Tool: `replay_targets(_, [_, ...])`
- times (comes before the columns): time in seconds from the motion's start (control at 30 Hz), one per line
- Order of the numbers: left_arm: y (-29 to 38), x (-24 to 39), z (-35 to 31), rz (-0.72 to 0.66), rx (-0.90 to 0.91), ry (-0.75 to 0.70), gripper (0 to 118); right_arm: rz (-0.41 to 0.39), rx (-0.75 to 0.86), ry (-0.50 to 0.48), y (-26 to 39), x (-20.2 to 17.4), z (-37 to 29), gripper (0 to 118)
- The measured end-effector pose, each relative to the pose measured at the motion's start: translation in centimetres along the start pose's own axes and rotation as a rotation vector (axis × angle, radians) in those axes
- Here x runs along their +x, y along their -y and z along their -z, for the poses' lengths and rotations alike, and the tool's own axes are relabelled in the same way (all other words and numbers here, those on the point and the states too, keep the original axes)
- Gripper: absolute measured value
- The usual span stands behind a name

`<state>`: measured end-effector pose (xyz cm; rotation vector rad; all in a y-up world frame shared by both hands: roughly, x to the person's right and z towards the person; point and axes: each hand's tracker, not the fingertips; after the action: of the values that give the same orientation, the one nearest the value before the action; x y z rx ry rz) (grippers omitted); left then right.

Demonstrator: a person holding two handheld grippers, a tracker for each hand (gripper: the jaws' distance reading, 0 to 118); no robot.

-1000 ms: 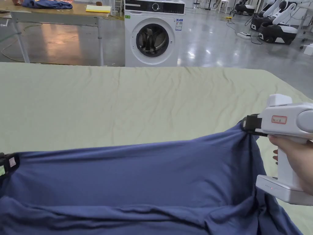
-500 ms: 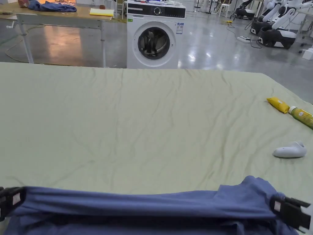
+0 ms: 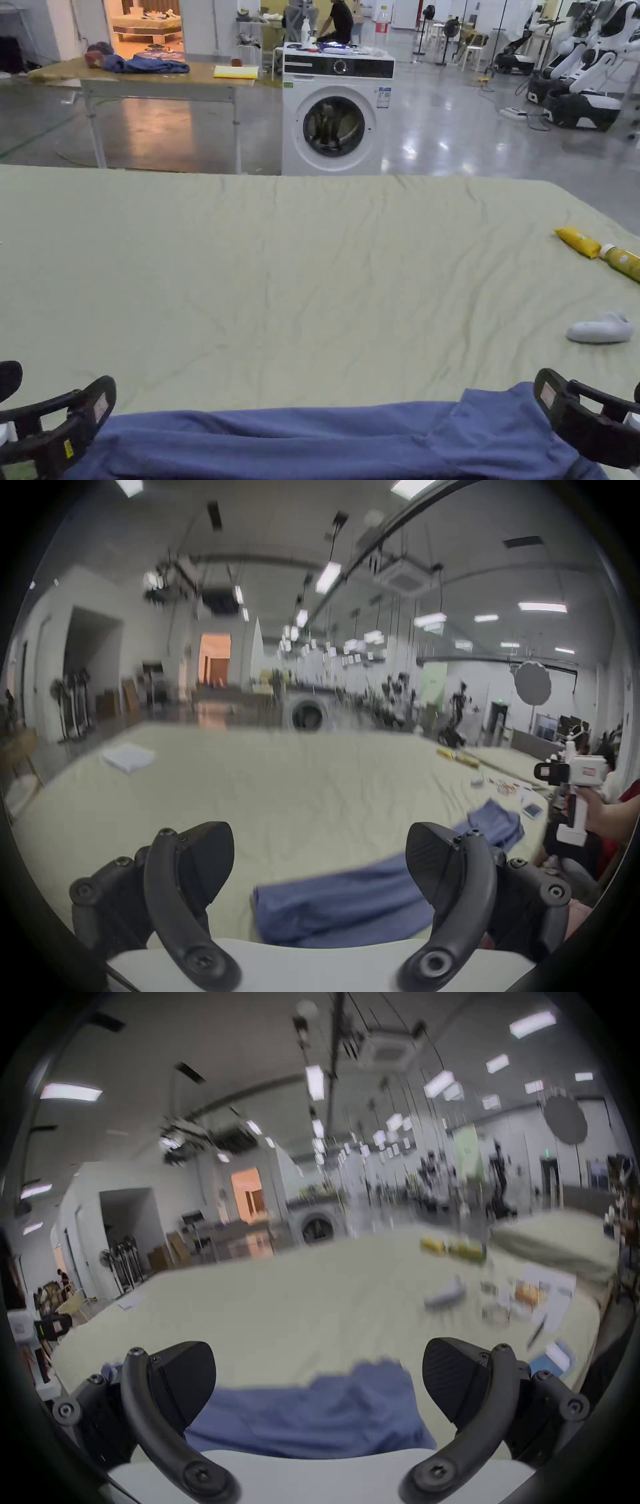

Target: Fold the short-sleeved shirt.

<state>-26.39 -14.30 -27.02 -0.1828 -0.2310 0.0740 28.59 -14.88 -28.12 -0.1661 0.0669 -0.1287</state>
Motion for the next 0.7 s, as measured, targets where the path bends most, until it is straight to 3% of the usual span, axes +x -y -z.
replay_targets(0.07, [0.0,3.0,-1.0,0.065,0.141,-0.091,86,-0.093,0.173,0.024,-0.6,-3.1,-1.5,114])
replay_targets(0.1, [0.1,4.4,-1.4,0.078,0.189,-0.123,78,-0.125,0.243,0.038,-0.7,-4.3,-2.2,109])
replay_targets(0.13, [0.2,5.5,-1.6,0.069,0.214,-0.133,61,-0.139,0.3,0.052,-0.5,-5.6,-2.9,96])
replay_targets(0.17, [0.5,6.7,-1.7,0.065,0.243,-0.154,15,-0.143,0.351,0.073,-0.4,-6.7,-3.3,59])
replay_targets(0.2, [1.2,6.9,-1.4,0.06,0.249,-0.188,0,-0.132,0.377,0.102,-0.3,-7.5,-3.5,13])
replay_targets(0.23, [1.8,7.9,-1.3,0.079,0.275,-0.224,0,-0.122,0.396,0.127,-0.1,-8.2,-3.5,0])
replay_targets(0.33, [2.1,8.5,-0.9,0.087,0.212,-0.172,0,-0.054,0.336,0.048,0.1,-8.2,-3.2,0])
replay_targets(0.4, [1.9,8.6,-1.1,0.094,0.209,-0.181,0,-0.061,0.306,0.073,0.0,-8.1,-2.8,0])
replay_targets(0.43, [1.6,8.4,-1.1,0.421,0.055,-0.196,0,-0.059,0.294,0.073,-0.1,-7.9,-2.9,0])
replay_targets(0.47, [0.9,7.6,-1.1,0.403,0.047,-0.195,0,-0.048,0.278,0.072,-0.4,-7.6,-3.1,0])
replay_targets(0.53, [-0.7,3.8,-0.6,0.225,-0.087,-0.154,0,-0.028,0.258,0.067,-0.7,-7.3,-3.5,0])
replay_targets(0.6, [-2.0,-1.9,0.9,-0.036,-0.344,-0.118,0,-0.024,0.244,0.057,-1.2,-6.8,-4.1,0])
replay_targets(0.67, [-0.8,-7.5,2.9,-0.33,-0.566,0.019,2,-0.042,0.206,0.017,-1.4,-6.7,-4.3,0])
replay_targets(0.7, [0.6,-10.1,3.6,-0.402,-0.685,0.018,5,-0.063,0.187,0.013,-1.5,-6.7,-4.4,0])
